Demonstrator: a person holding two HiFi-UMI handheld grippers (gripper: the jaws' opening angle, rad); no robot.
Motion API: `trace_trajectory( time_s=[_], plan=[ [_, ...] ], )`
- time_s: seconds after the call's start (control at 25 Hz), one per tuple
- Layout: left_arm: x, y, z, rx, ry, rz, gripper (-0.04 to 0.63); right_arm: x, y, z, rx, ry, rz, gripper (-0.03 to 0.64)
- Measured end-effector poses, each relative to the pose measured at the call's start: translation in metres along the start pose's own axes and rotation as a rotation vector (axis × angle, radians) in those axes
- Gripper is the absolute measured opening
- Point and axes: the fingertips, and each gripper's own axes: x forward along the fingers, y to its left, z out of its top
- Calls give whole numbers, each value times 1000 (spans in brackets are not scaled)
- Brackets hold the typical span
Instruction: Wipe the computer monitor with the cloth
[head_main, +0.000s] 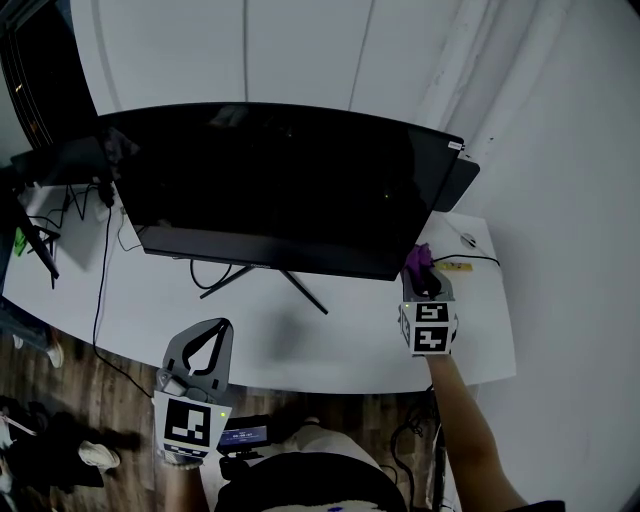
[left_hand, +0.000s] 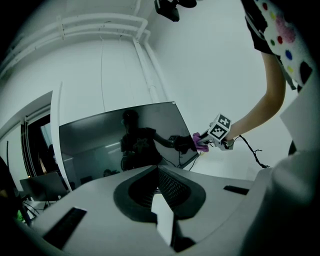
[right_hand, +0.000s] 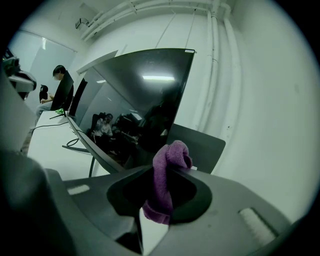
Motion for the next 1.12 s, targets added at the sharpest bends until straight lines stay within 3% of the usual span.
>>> trace_trajectory(
  time_s=[0.24, 0.48, 0.88, 1.12],
  plan=[
    [1, -9, 4, -10, -5, 8, 6, 4, 9, -27, 34, 45, 41, 93],
    [1, -25, 5, -17, -4, 19, 6, 10, 12, -49, 170, 69, 63, 92],
    [2, -37, 4, -5, 15, 30, 6, 15, 25, -82, 494, 111, 115, 92],
    [-2, -30, 2, 7, 15, 30, 6, 15, 35, -90, 740, 117, 120, 92]
  ],
)
